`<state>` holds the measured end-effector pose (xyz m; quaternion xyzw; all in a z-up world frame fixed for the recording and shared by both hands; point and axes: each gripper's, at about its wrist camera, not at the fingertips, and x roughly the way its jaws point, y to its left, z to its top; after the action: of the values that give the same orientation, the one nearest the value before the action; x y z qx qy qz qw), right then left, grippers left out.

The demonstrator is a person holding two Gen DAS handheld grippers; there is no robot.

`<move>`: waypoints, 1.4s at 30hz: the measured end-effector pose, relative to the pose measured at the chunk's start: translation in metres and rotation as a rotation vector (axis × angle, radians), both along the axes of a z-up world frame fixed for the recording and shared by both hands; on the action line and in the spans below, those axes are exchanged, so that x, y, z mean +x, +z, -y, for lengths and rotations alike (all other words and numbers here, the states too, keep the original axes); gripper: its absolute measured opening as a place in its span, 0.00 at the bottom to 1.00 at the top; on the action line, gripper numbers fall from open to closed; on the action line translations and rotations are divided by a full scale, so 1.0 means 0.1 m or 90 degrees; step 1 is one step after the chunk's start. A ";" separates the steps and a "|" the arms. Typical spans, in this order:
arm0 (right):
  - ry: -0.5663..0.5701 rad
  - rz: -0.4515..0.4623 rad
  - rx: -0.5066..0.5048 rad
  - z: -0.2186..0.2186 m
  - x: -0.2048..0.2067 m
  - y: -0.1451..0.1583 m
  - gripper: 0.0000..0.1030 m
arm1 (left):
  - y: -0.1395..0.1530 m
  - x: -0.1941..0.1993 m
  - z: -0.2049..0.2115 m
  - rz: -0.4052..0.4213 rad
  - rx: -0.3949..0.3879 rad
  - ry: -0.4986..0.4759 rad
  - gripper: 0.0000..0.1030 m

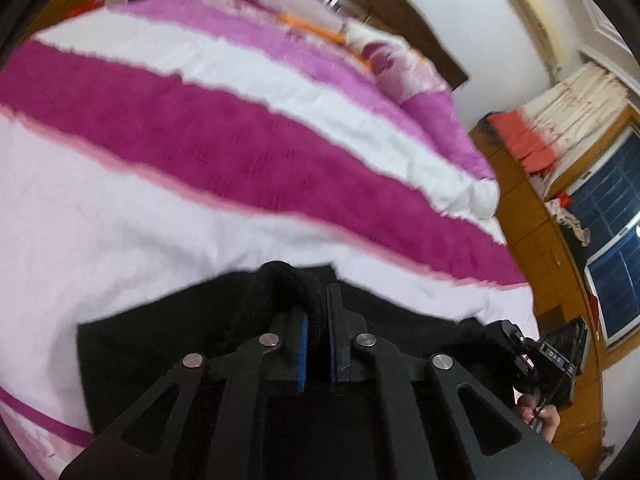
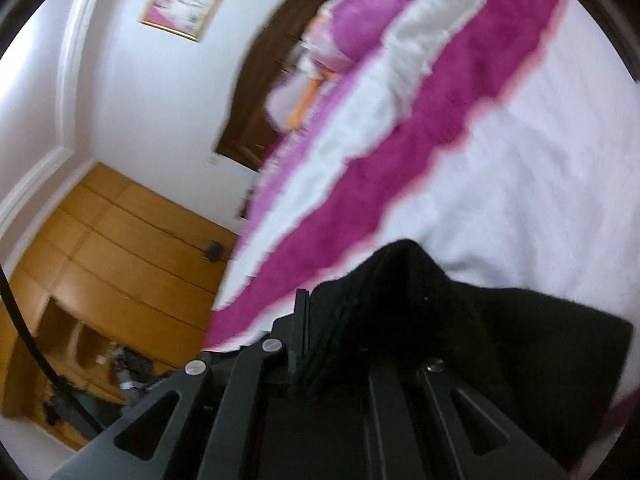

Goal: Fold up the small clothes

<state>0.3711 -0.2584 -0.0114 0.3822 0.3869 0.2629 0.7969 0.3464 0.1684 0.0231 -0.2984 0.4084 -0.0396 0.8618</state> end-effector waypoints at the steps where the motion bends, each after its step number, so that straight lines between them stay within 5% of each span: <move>1: -0.006 -0.009 -0.003 -0.01 0.01 -0.06 0.09 | -0.02 -0.01 -0.01 -0.010 -0.008 0.001 0.00; 4: -0.002 0.004 0.036 0.02 -0.01 -0.07 0.20 | 0.14 -0.17 -0.01 0.030 0.022 0.011 0.14; 5: -0.004 0.018 0.039 0.03 -0.05 0.01 0.33 | 0.26 -0.26 0.00 0.047 0.054 0.019 0.15; 6: -0.014 0.033 0.019 0.03 -0.11 0.11 0.47 | 0.35 -0.34 0.02 0.061 0.079 0.025 0.15; 8: -0.037 0.071 -0.052 0.03 -0.27 0.33 0.57 | 0.54 -0.54 0.05 0.091 0.117 0.036 0.18; 13: -0.057 0.134 -0.080 0.19 -0.76 0.66 0.71 | 0.48 -1.10 0.09 0.077 0.178 0.042 0.28; 18: -0.050 0.094 -0.150 0.36 -1.20 0.55 0.71 | 0.09 -1.41 0.08 -0.009 0.238 0.037 0.27; 25: -0.037 0.100 -0.204 0.46 -1.50 0.53 0.71 | 0.23 -1.27 0.38 0.056 0.335 -0.008 0.29; 28: 0.001 0.113 -0.222 0.30 -1.42 0.54 0.71 | 0.09 -0.99 0.47 0.018 0.389 -0.015 0.29; 31: 0.069 0.123 -0.242 0.06 -1.33 0.52 0.71 | -0.07 -0.86 0.43 -0.016 0.339 -0.039 0.24; 33: 0.101 0.118 -0.257 -0.06 -1.23 0.44 0.71 | -0.10 -0.86 0.44 -0.015 0.356 -0.044 0.24; 36: 0.088 0.090 -0.295 -0.12 -0.98 0.31 0.65 | -0.14 -0.84 0.38 -0.029 0.438 0.006 0.24; 42: -0.074 0.061 -0.316 0.36 -0.87 0.33 0.58 | -0.18 -0.90 -0.50 -0.108 0.315 0.199 0.24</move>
<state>0.2842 -0.2943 0.0214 0.1836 0.3785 0.1320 0.8975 0.2564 0.2183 0.0047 -0.1408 0.4255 0.2190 0.8667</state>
